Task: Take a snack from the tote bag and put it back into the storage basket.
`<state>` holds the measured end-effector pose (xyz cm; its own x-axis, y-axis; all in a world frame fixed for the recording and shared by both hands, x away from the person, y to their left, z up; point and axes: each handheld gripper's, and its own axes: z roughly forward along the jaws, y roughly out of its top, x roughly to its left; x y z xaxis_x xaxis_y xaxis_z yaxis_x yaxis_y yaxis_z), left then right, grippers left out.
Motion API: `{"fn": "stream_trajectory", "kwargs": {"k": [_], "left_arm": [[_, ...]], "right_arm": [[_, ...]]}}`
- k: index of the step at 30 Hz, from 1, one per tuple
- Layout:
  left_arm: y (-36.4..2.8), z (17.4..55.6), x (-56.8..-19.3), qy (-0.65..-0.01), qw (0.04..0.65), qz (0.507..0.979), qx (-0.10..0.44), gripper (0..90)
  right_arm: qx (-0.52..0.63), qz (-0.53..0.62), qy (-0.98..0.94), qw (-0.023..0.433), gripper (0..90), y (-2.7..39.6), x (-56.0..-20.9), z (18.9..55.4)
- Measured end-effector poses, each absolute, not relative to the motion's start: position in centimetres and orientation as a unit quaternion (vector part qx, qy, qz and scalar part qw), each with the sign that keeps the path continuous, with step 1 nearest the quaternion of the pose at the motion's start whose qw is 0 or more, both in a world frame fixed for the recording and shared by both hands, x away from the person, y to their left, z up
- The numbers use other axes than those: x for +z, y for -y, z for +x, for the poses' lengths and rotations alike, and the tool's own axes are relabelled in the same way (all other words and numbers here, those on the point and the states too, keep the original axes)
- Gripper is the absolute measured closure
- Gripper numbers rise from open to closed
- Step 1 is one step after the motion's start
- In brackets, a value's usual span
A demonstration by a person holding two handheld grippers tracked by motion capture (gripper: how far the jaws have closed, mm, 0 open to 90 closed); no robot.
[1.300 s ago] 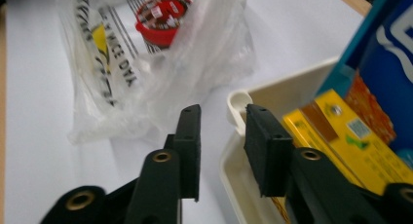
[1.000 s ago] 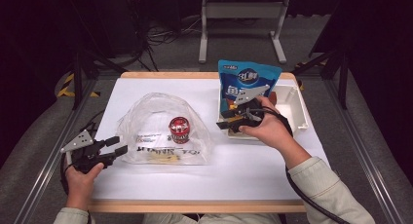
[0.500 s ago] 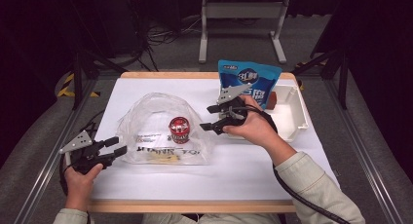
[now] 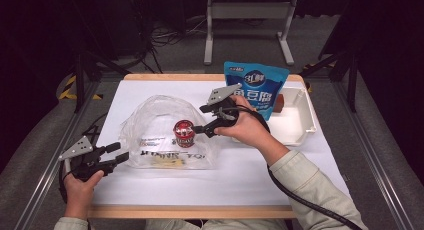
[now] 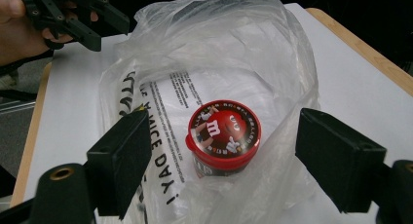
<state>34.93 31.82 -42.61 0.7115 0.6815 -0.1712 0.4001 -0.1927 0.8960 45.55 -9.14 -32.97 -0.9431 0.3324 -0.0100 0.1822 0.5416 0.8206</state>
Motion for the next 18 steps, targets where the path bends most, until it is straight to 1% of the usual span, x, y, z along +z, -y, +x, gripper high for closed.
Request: {"fn": "stream_trajectory", "kwargs": {"k": [10, 18], "left_arm": [[-31.7, 35.1, -42.6, -0.35, 0.527, 0.763, 0.132, 42.1], [-31.7, 35.2, -42.6, -0.348, 0.527, 0.764, 0.131, 42.1]], "right_arm": [[0.452, 0.142, -0.877, 0.081, 19.4, 7.0, -33.9, 46.4], [0.452, 0.133, -0.879, 0.069, 19.1, 5.2, -35.0, 46.8]]}}
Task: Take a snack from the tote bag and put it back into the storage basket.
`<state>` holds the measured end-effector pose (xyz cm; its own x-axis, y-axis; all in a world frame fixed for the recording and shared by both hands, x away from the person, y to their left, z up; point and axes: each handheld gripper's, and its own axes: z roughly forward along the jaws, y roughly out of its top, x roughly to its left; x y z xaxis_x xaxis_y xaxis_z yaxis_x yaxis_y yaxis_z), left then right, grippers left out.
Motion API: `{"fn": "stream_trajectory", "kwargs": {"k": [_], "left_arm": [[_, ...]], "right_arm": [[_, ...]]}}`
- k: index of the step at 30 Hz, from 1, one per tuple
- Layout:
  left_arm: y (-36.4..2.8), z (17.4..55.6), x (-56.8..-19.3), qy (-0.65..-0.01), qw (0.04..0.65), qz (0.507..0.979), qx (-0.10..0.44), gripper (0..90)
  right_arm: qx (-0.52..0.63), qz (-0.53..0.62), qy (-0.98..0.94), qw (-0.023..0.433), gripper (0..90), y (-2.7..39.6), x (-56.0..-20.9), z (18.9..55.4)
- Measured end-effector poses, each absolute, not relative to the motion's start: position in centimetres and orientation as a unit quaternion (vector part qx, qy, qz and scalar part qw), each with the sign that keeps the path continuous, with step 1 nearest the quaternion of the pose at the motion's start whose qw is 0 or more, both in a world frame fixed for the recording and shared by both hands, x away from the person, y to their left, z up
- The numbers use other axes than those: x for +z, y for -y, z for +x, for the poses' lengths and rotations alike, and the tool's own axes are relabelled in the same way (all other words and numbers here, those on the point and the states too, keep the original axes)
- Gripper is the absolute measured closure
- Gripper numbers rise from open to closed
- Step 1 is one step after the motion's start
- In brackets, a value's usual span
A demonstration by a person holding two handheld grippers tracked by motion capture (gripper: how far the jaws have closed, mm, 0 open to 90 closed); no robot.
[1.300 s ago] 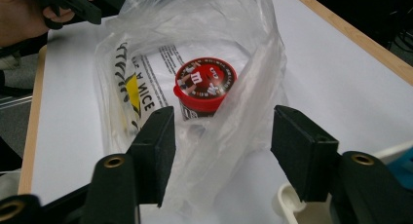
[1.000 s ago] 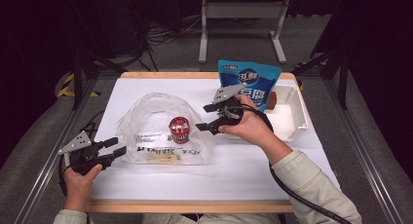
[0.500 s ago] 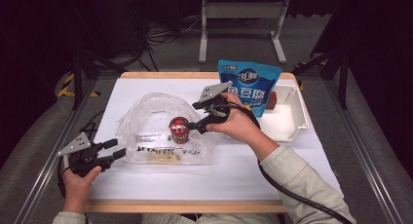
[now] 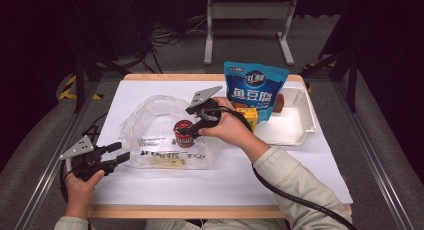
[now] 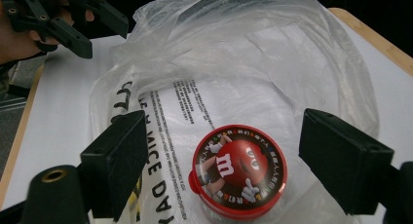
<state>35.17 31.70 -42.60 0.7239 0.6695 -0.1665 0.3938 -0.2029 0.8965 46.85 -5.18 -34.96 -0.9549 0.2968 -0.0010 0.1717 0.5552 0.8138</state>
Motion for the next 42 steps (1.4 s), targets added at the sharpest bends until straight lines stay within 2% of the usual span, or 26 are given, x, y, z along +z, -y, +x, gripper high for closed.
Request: {"fn": "stream_trajectory", "kwargs": {"k": [18, 42], "left_arm": [[-31.7, 35.2, -42.6, -0.349, 0.528, 0.763, 0.129, 42.1], [-31.8, 35.2, -42.7, -0.35, 0.529, 0.762, 0.128, 42.1]], "right_arm": [[0.424, 0.142, -0.892, 0.07, 13.1, 3.7, -38.3, 48.2], [0.377, 0.147, -0.913, 0.059, 14.4, 2.9, -42.1, 48.8]]}}
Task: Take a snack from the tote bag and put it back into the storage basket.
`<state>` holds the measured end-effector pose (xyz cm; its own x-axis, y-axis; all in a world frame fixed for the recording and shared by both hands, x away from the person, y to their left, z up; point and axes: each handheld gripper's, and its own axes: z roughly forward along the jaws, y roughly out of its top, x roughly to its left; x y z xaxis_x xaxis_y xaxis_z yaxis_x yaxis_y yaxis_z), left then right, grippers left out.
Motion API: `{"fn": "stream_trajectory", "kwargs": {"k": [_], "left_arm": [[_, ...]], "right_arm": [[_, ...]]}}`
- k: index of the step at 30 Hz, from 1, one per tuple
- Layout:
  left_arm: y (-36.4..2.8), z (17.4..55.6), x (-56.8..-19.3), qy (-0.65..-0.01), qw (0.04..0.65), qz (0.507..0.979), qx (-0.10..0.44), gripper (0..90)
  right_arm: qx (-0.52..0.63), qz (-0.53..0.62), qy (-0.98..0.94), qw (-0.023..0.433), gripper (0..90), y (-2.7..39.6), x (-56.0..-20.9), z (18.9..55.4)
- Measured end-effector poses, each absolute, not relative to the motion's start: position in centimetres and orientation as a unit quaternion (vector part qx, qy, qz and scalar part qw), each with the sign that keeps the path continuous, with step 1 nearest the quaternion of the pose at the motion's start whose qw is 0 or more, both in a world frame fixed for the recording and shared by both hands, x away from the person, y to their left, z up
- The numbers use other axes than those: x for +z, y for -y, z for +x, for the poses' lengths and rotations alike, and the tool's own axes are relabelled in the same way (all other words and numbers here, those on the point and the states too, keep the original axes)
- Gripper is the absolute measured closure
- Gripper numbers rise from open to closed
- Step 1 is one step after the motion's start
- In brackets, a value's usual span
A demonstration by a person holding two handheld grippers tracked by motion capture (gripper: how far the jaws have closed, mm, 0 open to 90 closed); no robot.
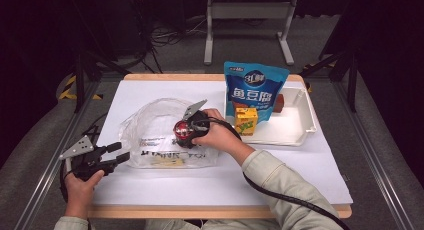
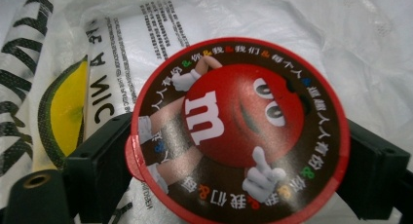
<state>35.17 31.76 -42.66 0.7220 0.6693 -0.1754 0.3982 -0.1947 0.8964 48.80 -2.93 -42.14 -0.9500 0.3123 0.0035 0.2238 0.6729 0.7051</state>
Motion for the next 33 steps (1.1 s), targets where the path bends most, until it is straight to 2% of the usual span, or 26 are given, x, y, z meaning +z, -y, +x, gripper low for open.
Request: {"fn": "stream_trajectory", "kwargs": {"k": [6, 17, 33], "left_arm": [[-31.8, 35.2, -42.7, -0.351, 0.53, 0.762, 0.128, 42.1], [-31.9, 35.2, -42.7, -0.352, 0.53, 0.761, 0.129, 42.1], [-31.8, 35.2, -42.6, -0.351, 0.532, 0.759, 0.131, 42.1]], "right_arm": [[0.358, 0.136, -0.921, 0.07, 25.3, 2.7, -42.4, 48.7], [0.348, 0.128, -0.926, 0.077, 25.7, 2.7, -42.1, 48.6], [0.364, 0.109, -0.922, 0.079, 25.7, 2.6, -39.0, 47.6]]}}
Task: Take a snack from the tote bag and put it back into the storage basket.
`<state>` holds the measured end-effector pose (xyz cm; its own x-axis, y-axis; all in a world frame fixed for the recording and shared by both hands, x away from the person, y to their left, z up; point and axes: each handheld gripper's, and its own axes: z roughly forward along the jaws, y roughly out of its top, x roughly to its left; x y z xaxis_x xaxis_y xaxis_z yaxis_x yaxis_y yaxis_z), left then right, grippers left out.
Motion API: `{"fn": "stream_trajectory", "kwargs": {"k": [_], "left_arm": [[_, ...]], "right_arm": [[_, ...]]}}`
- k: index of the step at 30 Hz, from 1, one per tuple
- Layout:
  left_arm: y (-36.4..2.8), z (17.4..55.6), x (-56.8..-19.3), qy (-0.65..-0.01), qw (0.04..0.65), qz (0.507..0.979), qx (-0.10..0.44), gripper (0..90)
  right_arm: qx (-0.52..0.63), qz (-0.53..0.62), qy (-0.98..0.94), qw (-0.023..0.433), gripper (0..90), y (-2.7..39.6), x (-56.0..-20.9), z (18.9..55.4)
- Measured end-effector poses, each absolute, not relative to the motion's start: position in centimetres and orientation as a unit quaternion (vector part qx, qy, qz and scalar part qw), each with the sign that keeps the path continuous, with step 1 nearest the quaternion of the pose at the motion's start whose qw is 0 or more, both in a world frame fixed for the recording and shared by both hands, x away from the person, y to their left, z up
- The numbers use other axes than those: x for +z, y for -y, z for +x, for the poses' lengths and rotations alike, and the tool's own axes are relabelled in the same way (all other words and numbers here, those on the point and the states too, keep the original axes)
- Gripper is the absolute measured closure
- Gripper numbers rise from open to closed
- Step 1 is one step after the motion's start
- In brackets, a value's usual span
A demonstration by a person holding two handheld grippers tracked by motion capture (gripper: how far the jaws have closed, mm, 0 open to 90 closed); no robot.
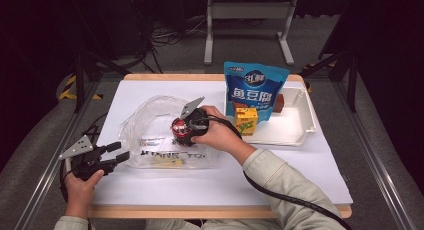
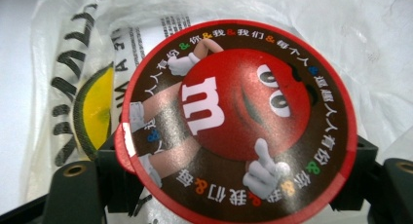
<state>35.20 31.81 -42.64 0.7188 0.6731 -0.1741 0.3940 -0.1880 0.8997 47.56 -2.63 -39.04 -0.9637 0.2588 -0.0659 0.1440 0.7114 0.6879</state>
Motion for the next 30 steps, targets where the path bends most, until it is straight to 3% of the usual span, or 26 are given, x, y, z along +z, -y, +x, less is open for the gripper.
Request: {"fn": "stream_trajectory", "kwargs": {"k": [30], "left_arm": [[-31.9, 35.1, -42.5, -0.348, 0.539, 0.756, 0.135, 42.0]], "right_arm": [[0.39, 0.08, -0.913, 0.093, 25.7, 3.7, -34.2, 45.4]]}}
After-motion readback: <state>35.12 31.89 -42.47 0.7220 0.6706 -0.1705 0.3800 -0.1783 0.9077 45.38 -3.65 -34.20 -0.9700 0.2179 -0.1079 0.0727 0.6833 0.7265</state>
